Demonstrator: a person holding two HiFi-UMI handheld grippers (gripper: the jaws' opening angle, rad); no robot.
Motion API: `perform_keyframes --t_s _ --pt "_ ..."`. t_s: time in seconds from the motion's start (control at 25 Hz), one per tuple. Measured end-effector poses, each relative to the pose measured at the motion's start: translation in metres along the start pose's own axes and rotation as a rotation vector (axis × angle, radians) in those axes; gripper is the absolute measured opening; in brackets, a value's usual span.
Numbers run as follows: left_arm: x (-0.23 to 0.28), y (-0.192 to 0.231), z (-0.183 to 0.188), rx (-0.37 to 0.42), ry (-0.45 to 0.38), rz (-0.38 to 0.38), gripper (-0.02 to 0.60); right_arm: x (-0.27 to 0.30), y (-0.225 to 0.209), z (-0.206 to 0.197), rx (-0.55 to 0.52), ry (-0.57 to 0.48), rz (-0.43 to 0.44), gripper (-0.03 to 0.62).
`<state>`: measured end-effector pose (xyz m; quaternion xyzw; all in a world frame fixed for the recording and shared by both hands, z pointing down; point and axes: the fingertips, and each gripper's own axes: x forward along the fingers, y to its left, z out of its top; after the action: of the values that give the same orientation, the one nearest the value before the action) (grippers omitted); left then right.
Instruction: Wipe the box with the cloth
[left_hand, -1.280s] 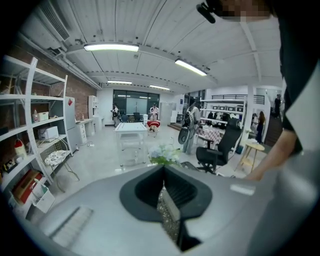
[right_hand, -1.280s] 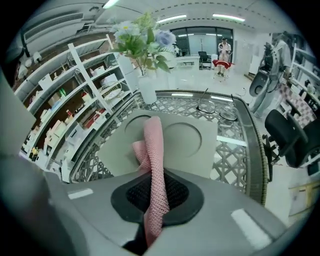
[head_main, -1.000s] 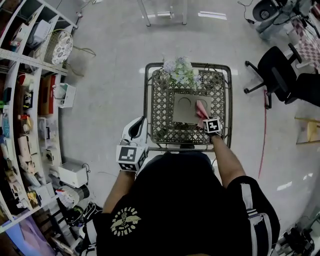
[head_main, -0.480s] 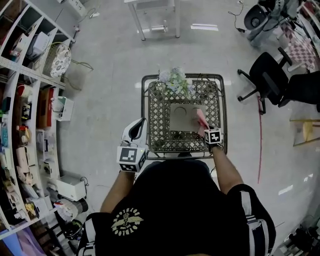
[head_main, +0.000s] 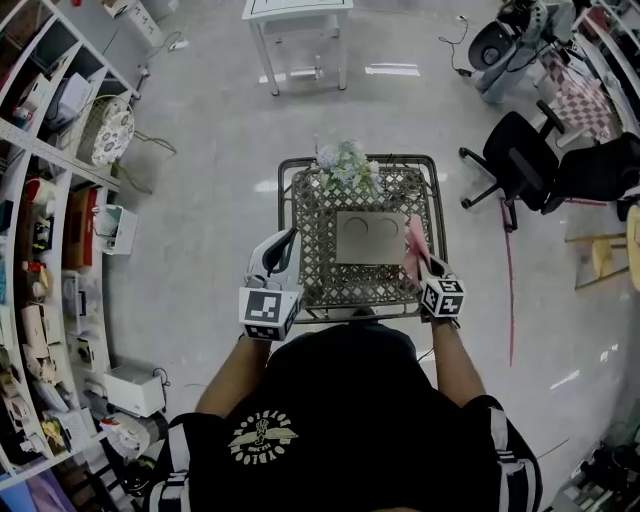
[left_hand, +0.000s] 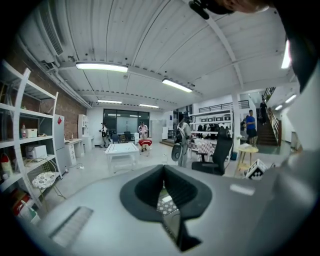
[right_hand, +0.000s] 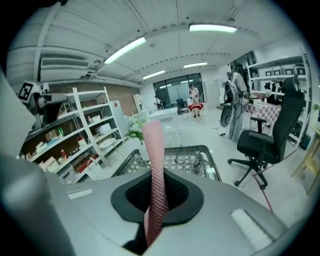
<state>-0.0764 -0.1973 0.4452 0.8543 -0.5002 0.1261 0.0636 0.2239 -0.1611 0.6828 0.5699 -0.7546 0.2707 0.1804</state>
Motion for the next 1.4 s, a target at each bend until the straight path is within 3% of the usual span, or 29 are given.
perform_keyframes --t_s 0.44,0.8,1.0,1.12,1.4 --pt "-0.054 0.028 0.056 0.033 -0.162 -0.011 0.0 -0.122 0.086 0.134 -0.088 -0.379 0.021 0.017" --pt "-0.086 0.024 0.082 0.062 -0.234 -0.035 0.0 -0.206 0.129 0.2 -0.19 -0.594 -0.002 0.017" --pt "-0.092 0.028 0.085 0.061 -0.258 -0.025 0.0 -0.237 0.142 0.222 -0.266 -0.671 -0.036 0.017" --pt "-0.095 0.027 0.085 0.058 -0.263 -0.017 0.0 -0.247 0.15 0.23 -0.266 -0.711 -0.007 0.017" --pt "-0.09 0.011 0.088 0.049 -0.257 0.014 0.0 -0.247 0.128 0.233 -0.295 -0.696 -0.007 0.017"
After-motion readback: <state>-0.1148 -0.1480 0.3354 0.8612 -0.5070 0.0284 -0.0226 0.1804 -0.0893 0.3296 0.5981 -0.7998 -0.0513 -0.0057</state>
